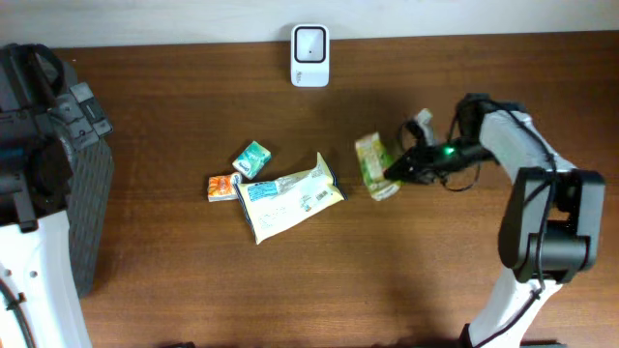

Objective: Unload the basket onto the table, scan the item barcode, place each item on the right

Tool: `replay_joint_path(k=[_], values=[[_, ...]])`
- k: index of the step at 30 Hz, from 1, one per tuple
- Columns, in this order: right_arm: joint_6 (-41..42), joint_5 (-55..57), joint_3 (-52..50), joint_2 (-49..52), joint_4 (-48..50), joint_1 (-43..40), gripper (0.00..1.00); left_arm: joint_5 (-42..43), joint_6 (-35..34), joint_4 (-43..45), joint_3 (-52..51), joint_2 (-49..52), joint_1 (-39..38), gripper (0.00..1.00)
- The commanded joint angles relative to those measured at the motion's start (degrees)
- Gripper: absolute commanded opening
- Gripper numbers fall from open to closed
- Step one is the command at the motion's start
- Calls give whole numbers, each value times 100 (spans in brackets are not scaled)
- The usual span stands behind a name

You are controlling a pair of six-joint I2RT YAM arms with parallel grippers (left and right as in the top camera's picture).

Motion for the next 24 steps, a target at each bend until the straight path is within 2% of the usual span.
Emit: replay_joint_path(k=[1,3,4,10,15,17,18,19,20,22,24], values=[[-669,-1958,164,-142,-479,-247,4,-59,9,4,37,-28,26,99],[-767,-2977,166,-142,-868,-352,4,-59,9,4,37,-28,26,99],[-553,-3161,212,-142,-1032,-374,4,-59,9,4,37,-28,24,99],[-643,-3161,839,-509,-2450,-387,4,-59,9,4,37,-28,24,99],[-647,-3161,1563,-1637,-2601,-662,4,-59,9,4,37,-28,24,99],[-1034,-3082,1563,-1917,-2605,-1027,4,-59,9,2,37,-28,26,99],[-1180,-2868,1563,-1919,-2597,-1029,4,-59,9,4,37,-28,26,100],[-1263,-2015,1554,-1886,-2524,-909,4,-59,9,2,37,-28,26,99],[-1263,-1180,1478,-1825,-2485,-522,4,-59,9,2,37,-28,24,99],[-1237,-413,1394,-1646,-2258,199,4,-59,7,2,37,-28,24,99],[-772,151,1392,-1316,-1864,662,4,-59,7,4,37,-28,24,99]])
